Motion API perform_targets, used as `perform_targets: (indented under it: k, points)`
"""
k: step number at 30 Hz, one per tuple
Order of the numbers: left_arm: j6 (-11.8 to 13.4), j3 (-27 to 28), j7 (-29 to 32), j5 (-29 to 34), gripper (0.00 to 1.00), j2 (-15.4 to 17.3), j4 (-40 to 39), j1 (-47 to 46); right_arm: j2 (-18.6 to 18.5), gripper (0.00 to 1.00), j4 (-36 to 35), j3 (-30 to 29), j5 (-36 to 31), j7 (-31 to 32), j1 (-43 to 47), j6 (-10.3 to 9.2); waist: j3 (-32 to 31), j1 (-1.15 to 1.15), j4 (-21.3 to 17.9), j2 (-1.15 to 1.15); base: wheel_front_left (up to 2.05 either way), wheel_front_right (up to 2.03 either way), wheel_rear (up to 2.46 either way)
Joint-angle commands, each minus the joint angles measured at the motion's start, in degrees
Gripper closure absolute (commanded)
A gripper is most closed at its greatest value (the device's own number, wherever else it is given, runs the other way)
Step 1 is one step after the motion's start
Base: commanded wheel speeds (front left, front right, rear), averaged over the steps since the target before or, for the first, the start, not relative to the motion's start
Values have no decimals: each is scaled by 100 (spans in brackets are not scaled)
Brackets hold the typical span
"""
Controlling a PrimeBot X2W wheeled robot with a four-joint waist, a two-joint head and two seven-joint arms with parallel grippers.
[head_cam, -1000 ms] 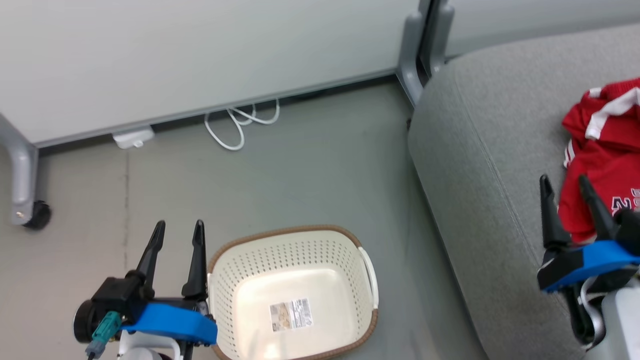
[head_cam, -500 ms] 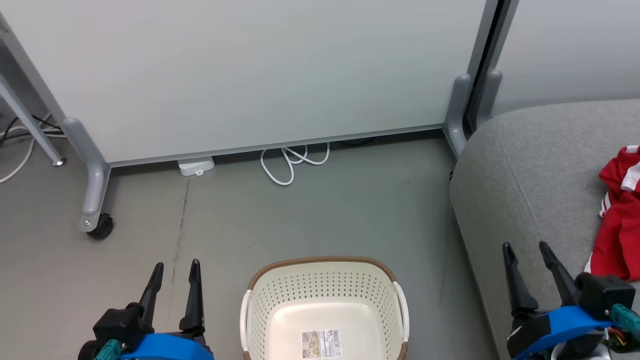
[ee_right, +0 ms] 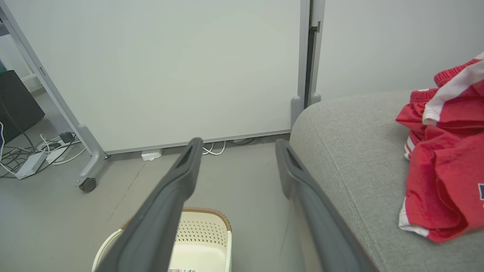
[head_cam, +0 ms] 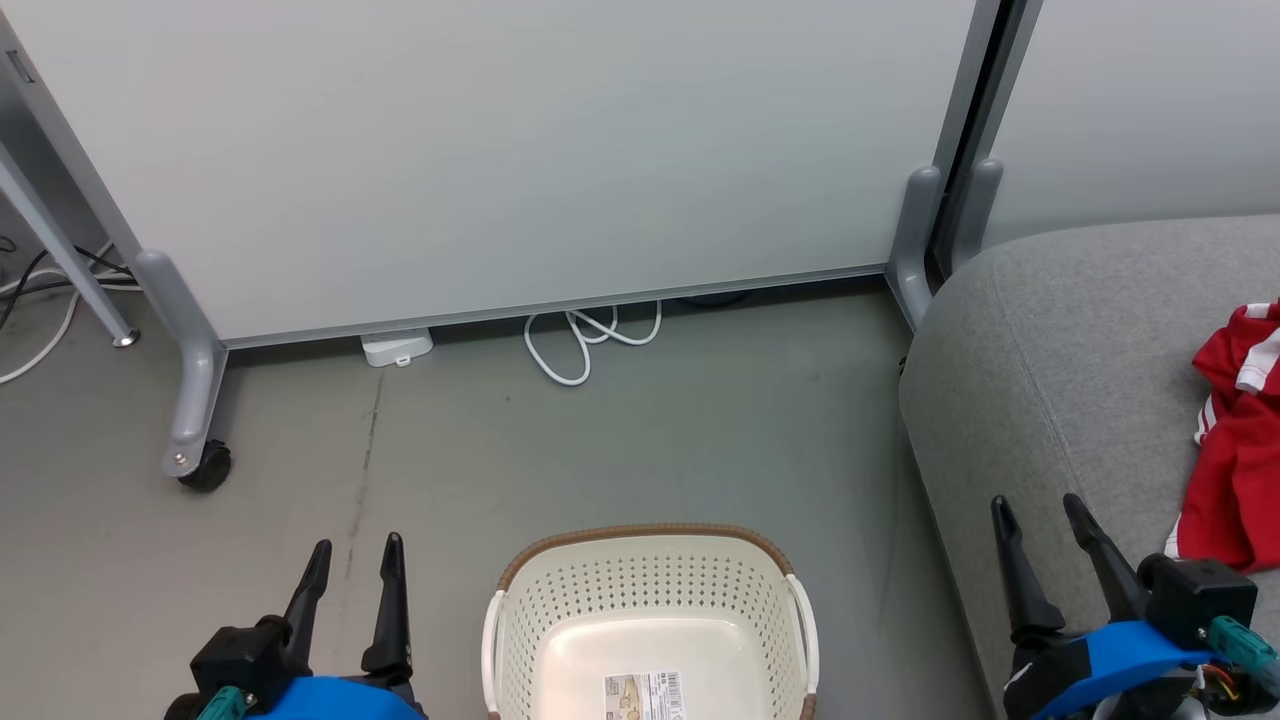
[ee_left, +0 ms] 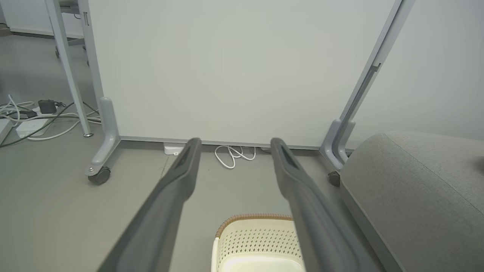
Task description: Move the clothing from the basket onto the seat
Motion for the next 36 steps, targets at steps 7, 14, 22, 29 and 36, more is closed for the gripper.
perform_targets:
  k: [7,14,22,29,36]
  points:
    - [-5,-72,-18,-43,0,37,49,-20,41,0,68,30,68,-30,91,1,-27,0,12,0,0,0,0]
    - [0,-106,32,-100,100,-16,203,82,36,100,250,26,57,-1,46,0,-36,0,28,0,0,0,0]
    - [-1,32,254,-829,100,-57,148,37,39,100,331,-37,874,157,-35,0,-32,0,20,0,0,0,0]
    - [-1,149,442,-1471,100,-84,63,-27,40,100,311,-40,1608,244,-73,0,-28,0,11,0,0,0,0]
    - [-2,260,614,-2060,100,-109,-16,-83,41,100,307,-54,2277,336,-120,0,-24,0,3,0,0,0,0]
